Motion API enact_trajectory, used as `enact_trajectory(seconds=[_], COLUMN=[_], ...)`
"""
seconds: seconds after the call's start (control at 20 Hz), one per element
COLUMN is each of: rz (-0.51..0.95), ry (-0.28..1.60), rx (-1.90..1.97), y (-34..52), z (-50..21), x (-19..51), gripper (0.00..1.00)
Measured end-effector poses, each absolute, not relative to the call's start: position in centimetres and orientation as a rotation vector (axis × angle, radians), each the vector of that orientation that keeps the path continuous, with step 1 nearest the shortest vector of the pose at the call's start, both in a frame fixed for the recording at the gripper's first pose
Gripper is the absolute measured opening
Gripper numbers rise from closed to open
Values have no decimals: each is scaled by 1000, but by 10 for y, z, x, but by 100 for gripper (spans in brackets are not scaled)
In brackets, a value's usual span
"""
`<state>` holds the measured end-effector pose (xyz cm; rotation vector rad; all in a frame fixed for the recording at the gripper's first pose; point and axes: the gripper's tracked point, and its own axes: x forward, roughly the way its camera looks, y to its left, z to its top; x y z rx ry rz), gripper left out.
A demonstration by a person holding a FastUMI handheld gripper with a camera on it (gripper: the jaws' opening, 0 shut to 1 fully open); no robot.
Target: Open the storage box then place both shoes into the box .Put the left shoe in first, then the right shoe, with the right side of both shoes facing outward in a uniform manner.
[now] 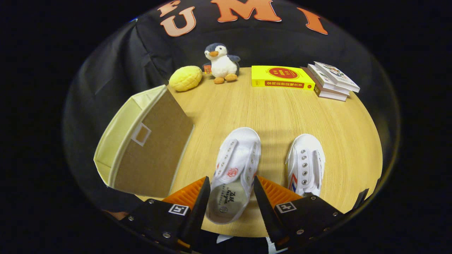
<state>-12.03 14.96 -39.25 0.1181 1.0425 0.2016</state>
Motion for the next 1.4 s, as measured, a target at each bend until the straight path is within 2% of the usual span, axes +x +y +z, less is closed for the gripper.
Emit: enact_trajectory(seconds=[0.25,0.35,0.5,0.8,0.95,1.0,1.1,1.4], rz=[150,143,123,62,73,75,58,70], ry=[1054,1031,980,1064,1068,1092,1128,1117], rx=[66,74,112,137,197,240,321,431], y=[135,135,136,133,135,135,133,148], z=[-427,-434,-437,-458,-457,-458,-455,-429], x=[-123,-110,-90,-94,-92,-94,-92,-86], gripper=[67,59,33,14,12,7,3,1])
